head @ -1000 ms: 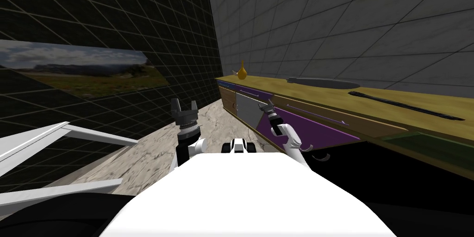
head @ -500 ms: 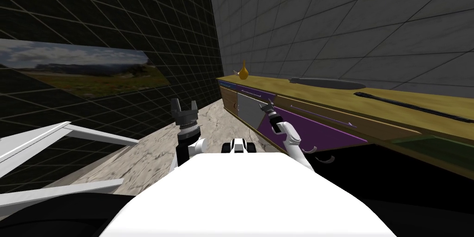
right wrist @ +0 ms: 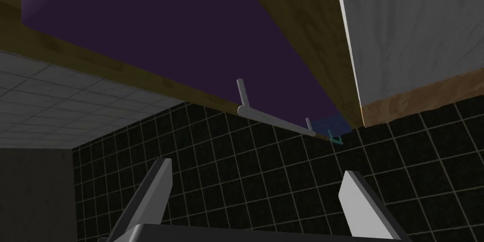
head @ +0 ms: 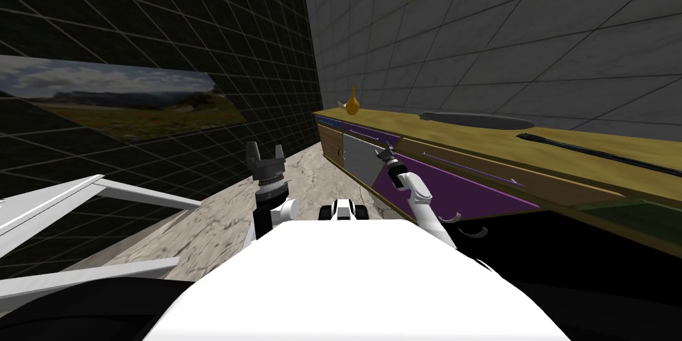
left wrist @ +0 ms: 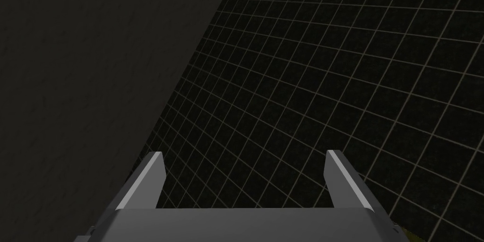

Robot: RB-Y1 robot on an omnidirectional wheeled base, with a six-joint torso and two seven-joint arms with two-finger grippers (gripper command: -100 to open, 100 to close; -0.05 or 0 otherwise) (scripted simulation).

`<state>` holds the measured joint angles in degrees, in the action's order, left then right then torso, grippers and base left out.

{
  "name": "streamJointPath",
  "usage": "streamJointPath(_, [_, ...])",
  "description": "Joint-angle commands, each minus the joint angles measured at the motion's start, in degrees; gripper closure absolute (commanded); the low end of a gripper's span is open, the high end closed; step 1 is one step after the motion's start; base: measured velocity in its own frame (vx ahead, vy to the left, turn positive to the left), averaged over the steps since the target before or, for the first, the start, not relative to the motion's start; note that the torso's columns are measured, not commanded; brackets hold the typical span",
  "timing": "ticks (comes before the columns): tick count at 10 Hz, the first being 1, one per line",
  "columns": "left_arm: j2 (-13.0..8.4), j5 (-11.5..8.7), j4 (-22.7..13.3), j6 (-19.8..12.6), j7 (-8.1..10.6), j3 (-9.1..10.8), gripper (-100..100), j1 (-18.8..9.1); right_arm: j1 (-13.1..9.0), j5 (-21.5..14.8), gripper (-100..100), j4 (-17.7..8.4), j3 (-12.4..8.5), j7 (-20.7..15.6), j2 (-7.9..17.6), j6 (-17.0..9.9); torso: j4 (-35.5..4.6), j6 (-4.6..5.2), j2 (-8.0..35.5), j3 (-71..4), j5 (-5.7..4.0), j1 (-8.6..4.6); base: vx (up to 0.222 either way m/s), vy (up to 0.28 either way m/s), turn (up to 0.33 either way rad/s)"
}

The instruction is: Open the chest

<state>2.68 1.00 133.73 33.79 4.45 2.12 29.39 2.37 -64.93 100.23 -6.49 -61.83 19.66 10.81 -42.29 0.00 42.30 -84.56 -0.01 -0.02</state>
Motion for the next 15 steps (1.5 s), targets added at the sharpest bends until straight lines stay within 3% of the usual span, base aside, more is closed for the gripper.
streamJointPath(1, [0.0, 0.0, 0.0, 0.0, 0.00, 0.00, 0, 0.0, -1.2, -2.8, -100, -1.6, -0.2, -3.3, 0.9, -0.8, 0.0, 0.00, 0.0, 0.0, 0.01, 0.05, 0.017, 0.034, 0.003])
streamJointPath(9, [0.0, 0.0, 0.0, 0.0, 0.00, 0.00, 0, 0.0, -5.6, -12.8, -100, -7.1, -0.9, -14.2, 4.9, -3.4, 0.0, 0.00, 0.0, 0.0, 0.00, -0.02, 0.016, 0.037, 0.008])
streamJointPath(10, [0.0, 0.0, 0.0, 0.0, 0.00, 0.00, 0, 0.0, -5.4, -12.1, -100, -6.8, -0.8, -13.3, 4.7, -3.2, 0.0, 0.01, 0.0, 0.0, 0.00, -0.01, 0.004, 0.011, 0.001])
streamJointPath(12, [0.0, 0.0, 0.0, 0.0, 0.00, 0.00, 0, 0.0, -6.6, -11.4, -100, -8.2, -1.3, -11.7, 7.6, -2.9, 0.0, 0.00, -0.1, -0.1, 0.03, 0.11, 0.072, 0.059, 0.001])
streamJointPath(13, [0.0, 0.0, 0.0, 0.0, 0.00, 0.00, 0, 0.0, -5.7, -11.7, -100, -7.1, -0.6, -11.4, 7.7, -3.6, 0.1, -0.01, -0.2, -0.1, 0.04, 0.13, 0.043, 0.027, -0.002])
streamJointPath(14, [0.0, 0.0, 0.0, 0.0, 0.00, 0.00, 0, 0.0, -6.0, -11.8, 100, -7.5, -1.0, -12.6, 6.2, -3.1, 0.0, 0.00, 0.0, 0.0, -0.01, -0.03, -0.011, -0.012, 0.002])
streamJointPath(15, [0.0, 0.0, 0.0, 0.0, 0.00, 0.00, 0, 0.0, -5.5, -12.2, 100, -6.9, -0.8, -13.3, 5.0, -3.3, 0.0, 0.01, 0.2, 0.1, -0.05, -0.15, -0.039, -0.049, 0.001])
